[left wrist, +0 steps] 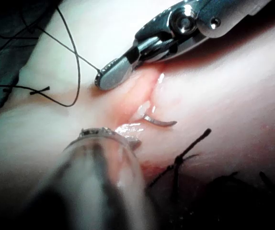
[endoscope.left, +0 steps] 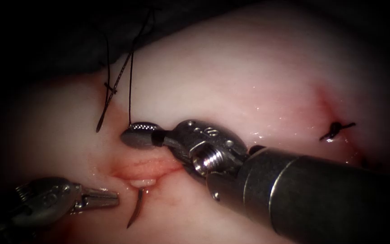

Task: Wound Closure
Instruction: With the right gripper, insert the needle through the top of the incision, then with the left needle driver, pull the needle through the tissue.

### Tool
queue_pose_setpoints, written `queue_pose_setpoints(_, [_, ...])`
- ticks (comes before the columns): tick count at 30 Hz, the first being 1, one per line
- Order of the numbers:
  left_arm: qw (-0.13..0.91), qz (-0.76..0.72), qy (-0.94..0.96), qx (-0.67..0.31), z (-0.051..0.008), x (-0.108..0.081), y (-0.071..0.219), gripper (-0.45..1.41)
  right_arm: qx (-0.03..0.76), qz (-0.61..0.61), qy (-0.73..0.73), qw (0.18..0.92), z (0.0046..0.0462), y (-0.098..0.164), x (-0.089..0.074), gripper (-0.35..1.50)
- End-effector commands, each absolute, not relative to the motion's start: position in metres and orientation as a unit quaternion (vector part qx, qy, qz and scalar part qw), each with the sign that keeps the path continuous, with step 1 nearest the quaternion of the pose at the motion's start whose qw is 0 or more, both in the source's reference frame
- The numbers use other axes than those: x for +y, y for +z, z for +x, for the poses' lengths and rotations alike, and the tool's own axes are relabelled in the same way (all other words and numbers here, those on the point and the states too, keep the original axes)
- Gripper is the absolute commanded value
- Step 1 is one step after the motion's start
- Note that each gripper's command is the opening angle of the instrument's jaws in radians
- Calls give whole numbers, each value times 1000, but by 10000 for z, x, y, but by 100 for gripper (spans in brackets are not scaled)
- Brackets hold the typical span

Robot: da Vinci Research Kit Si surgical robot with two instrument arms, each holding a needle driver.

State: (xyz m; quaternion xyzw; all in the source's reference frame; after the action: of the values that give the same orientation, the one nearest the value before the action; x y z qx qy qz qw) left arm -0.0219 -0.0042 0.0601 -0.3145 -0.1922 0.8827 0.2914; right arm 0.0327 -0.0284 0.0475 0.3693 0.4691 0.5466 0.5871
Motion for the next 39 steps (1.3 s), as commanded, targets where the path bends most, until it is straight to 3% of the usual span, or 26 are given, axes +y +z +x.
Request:
queue_pose_setpoints(1, [285, -324, 882, -189, -223, -35, 604, -42, 479, 368, 543, 583, 330, 476, -263, 12])
queue_pose_setpoints(4, [250, -373, 876, -178, -224, -36, 602, -21, 509, 358, 524, 582, 301, 475, -232, 73])
queue_pose_setpoints(10, [227, -439, 856, -149, -227, -37, 598, 5, 541, 336, 509, 578, 258, 476, -188, 89])
queue_pose_setpoints(15, [218, -457, 848, -158, -237, -45, 593, 9, 551, 304, 511, 586, 216, 475, -149, 79])
queue_pose_setpoints(17, [197, -467, 851, -141, -248, -50, 589, 26, 552, 289, 523, 582, 197, 478, -137, 74])
queue_pose_setpoints(20, [199, -480, 844, -129, -260, -48, 586, 29, 548, 280, 526, 587, 187, 482, -136, 68])
queue_pose_setpoints(29, [187, -518, 826, -119, -296, -43, 590, 37, 551, 265, 523, 594, 190, 496, -157, 51])
queue_pose_setpoints(39, [180, -524, 828, -87, -303, -23, 610, 32, 553, 256, 519, 600, 197, 507, -172, 34])
